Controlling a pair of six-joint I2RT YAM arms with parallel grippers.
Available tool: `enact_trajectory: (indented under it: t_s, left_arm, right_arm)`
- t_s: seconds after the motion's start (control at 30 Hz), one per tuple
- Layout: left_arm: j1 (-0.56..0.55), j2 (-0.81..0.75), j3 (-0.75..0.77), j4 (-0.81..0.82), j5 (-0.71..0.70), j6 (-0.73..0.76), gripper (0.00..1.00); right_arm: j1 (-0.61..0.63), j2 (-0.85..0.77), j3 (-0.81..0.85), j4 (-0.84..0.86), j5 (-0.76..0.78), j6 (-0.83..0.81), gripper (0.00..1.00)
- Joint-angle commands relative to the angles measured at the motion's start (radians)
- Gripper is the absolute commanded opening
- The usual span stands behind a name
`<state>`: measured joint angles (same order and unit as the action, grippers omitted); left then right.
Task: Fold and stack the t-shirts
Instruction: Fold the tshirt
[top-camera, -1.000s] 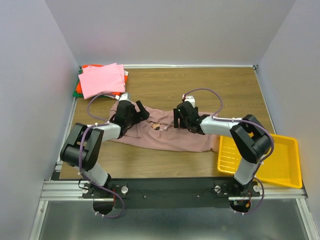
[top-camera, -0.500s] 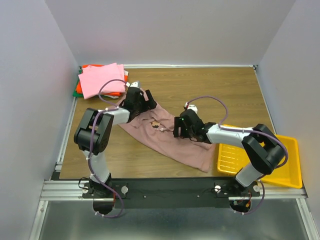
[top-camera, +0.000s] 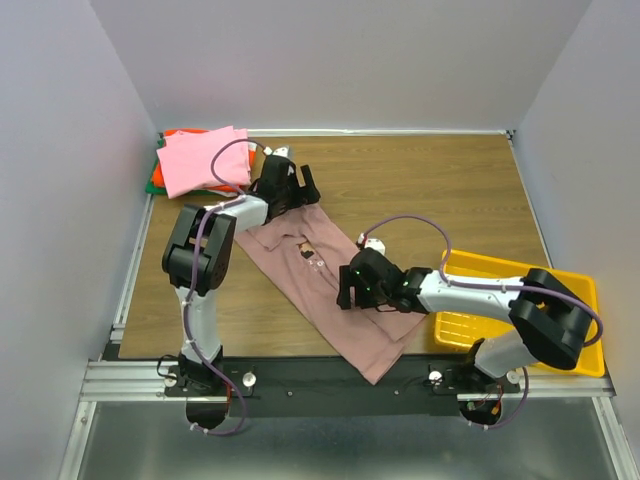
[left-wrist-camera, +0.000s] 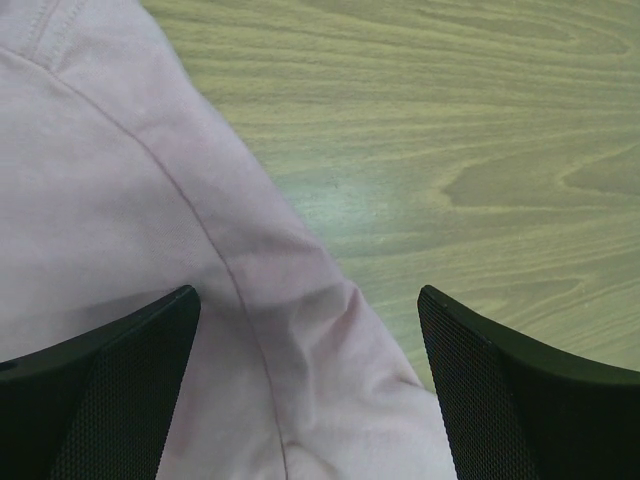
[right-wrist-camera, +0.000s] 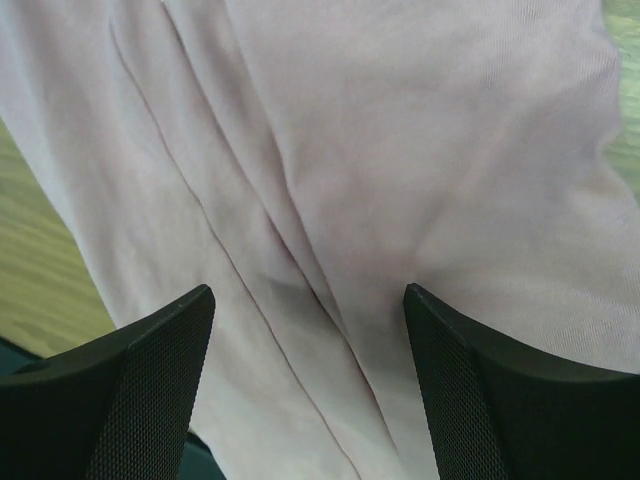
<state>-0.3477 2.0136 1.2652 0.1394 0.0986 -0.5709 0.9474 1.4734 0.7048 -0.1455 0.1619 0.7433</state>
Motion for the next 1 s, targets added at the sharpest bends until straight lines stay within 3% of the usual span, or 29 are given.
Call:
enact_trajectory:
  t_s: [0.0, 0.2, 0.47, 0.7, 0.97]
  left_arm:
    - [-0.005, -0.117, -0.006, -0.058, -0.039, 0.054, 0.97]
    - [-0.005, -0.254, -0.197, -0.072, -0.12, 0.037, 0.97]
    - [-0.005, -0.208, -0.291, -0.044, -0.117, 0.022, 0.98]
    - [-0.03, -0.086, -0.175, -0.079, -0.103, 0.069, 0.97]
    - [-0.04, 0.097, 0.1, -0.176, -0.016, 0.111, 0.97]
  right_arm:
    - [0.019, -0.084, 0.012, -0.137, 0.008, 0.012, 0.83]
    - [0.016, -0.121, 0.048, -0.16, 0.184, -0.081, 0.87]
    - [0.016, -0.079, -0.001, -0.155, 0.192, -0.091, 0.87]
    - [0.017, -0.146, -0.129, -0.158, 0.099, 0.011, 0.87]
    - [0.021, -0.156, -0.218, -0.149, -0.005, 0.108, 0.86]
